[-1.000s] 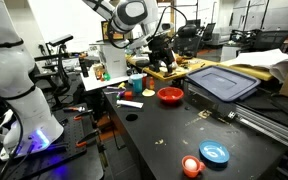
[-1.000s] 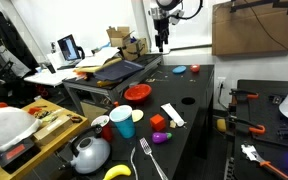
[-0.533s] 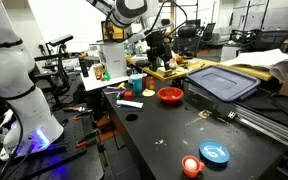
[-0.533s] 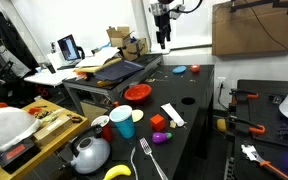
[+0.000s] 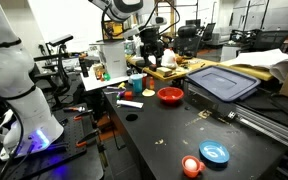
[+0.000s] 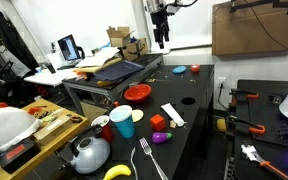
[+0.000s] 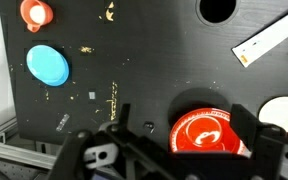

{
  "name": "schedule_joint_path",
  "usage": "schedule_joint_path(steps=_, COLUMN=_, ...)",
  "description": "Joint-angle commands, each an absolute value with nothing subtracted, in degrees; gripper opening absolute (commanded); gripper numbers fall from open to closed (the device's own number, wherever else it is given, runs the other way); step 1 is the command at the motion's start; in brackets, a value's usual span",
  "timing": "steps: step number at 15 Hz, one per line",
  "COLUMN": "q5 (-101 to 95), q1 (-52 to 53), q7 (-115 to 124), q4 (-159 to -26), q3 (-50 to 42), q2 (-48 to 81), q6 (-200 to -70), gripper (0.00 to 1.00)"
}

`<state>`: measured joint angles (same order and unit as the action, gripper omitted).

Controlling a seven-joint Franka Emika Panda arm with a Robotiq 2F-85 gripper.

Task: Put the cup in front of the blue plate

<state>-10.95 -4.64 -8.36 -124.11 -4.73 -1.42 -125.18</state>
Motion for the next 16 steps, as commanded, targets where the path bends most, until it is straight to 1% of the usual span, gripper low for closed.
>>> schedule_joint_path(steps=1, q5=-8.8, q1=-3.6, q7=-10.4, q4=-124.0, q3=-3.8, q2=-3.8, q6=-120.3, gripper=1.0)
schedule_joint_path(steps=16, q5=-7.3, q1=-1.7, q7=-9.4, q4=-121.9, q3=-2.1, q2=-6.0, q6=-110.4, gripper=1.0)
